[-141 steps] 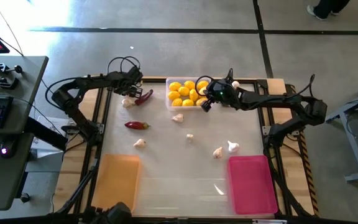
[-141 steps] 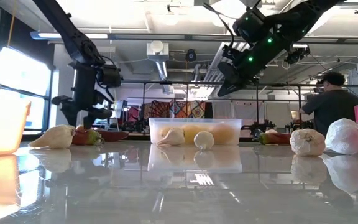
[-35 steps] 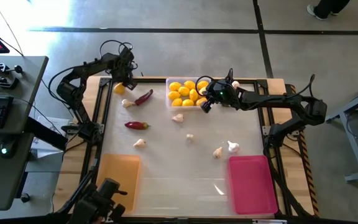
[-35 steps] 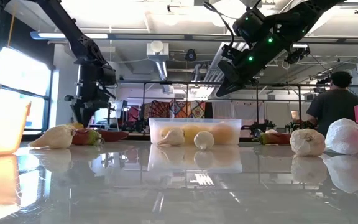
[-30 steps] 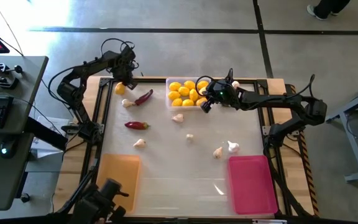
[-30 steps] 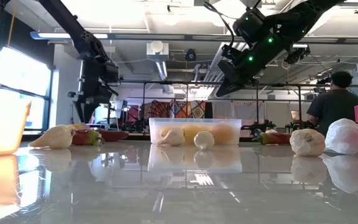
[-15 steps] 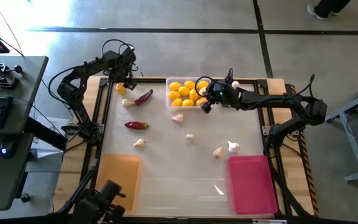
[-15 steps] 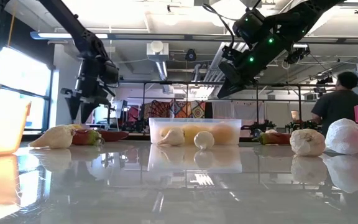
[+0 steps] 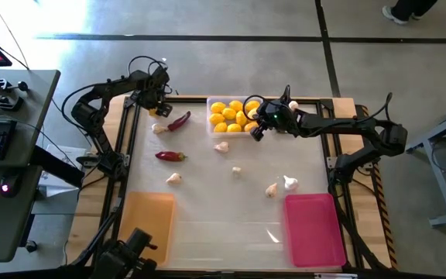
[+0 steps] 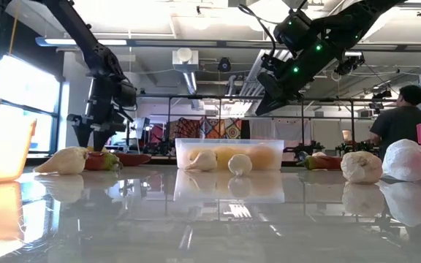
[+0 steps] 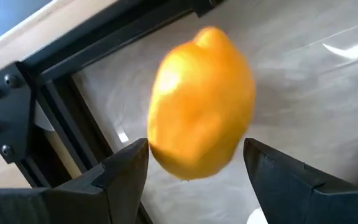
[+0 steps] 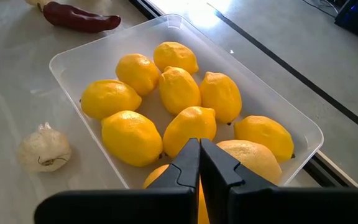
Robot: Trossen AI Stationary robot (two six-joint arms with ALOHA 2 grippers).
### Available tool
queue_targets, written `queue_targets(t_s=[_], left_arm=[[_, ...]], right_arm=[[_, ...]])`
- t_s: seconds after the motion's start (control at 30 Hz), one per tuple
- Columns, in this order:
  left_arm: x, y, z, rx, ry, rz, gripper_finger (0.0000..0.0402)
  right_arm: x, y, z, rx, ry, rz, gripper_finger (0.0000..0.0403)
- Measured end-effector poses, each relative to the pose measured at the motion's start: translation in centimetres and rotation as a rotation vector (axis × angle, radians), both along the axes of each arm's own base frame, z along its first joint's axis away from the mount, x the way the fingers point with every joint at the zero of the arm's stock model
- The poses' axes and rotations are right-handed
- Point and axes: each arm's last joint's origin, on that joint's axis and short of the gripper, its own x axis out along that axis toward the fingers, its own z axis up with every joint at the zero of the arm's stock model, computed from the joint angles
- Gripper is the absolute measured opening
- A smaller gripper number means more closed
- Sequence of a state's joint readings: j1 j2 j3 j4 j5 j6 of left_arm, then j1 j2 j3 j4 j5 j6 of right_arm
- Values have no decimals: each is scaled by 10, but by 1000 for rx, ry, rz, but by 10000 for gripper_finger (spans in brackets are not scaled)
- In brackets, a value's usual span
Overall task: Sort produce into baskets
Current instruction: Put the lemon into the transparent bin
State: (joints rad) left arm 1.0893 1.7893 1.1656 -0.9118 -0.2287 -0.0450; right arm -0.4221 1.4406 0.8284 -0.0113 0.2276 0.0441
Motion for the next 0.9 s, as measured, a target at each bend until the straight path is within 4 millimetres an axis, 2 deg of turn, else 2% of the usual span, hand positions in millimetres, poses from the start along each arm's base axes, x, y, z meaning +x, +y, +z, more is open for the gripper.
queue_targets(t_s=[0.27,0.63,0.9], left_arm=[[0,-1,-2,-19,1,-42,244],[-1,-3,-2,-31,42,-119,156],[1,-3,-2,-35,47,-145,147]], right_arm=[[0,0,0,0,0,0,0],[0,0,0,-2,2,2,0],[0,0,0,0,0,0,0]])
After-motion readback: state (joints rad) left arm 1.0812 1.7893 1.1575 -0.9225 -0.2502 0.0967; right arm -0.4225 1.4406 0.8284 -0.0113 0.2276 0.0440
